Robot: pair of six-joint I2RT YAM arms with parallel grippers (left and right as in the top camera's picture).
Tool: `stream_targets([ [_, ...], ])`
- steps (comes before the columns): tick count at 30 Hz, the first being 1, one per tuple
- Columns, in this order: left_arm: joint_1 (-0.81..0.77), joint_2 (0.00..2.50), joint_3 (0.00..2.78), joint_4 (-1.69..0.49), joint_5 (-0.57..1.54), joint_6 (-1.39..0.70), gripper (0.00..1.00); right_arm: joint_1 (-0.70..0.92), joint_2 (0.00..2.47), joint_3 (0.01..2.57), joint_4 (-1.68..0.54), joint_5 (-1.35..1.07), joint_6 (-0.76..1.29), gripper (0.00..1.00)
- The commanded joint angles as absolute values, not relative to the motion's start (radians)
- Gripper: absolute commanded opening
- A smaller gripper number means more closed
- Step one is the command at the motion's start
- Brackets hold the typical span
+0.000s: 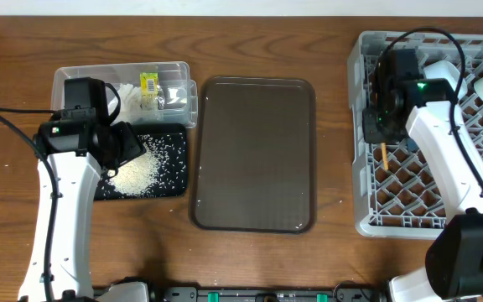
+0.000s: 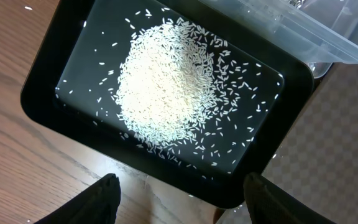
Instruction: Sort waste into correct bins and load items into the dishwasher rack
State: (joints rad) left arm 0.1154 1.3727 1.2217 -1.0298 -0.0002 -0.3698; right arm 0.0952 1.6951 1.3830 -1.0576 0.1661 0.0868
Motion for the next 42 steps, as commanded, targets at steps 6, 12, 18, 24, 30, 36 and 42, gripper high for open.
stream_targets([
  [6, 0.119, 1.372, 1.221, -1.036, -0.008, -0.373, 0.67, 0.093, 1.702, 1.366, -1.057, 0.16, 0.108, 0.16],
  [12, 0.119, 1.372, 1.221, -1.035, -0.008, -0.372, 0.74, 0.093, 1.702, 1.366, -1.05, 0.146, 0.108, 0.21],
  [18, 0.091, 1.372, 1.221, -1.019, -0.008, -0.314, 0.78, 0.093, 1.702, 1.367, -0.964, -0.059, 0.102, 0.42],
  [24, -0.002, 1.372, 1.221, -0.965, -0.008, -0.246, 0.82, 0.093, 1.702, 1.392, -0.836, -0.095, 0.104, 0.5],
  [30, -0.052, 1.375, 1.221, -0.996, -0.008, -0.232, 0.87, 0.073, 1.697, 1.479, -0.865, -0.094, 0.103, 0.41],
  [36, -0.051, 1.364, 1.221, -1.114, -0.008, -0.233, 0.86, 0.02, 1.653, 1.488, -0.983, -0.03, 0.156, 0.36],
  [42, -0.052, 1.227, 1.153, -1.064, -0.009, -0.2, 0.86, 0.008, 1.53, 1.391, -0.933, 0.004, 0.161, 0.36],
])
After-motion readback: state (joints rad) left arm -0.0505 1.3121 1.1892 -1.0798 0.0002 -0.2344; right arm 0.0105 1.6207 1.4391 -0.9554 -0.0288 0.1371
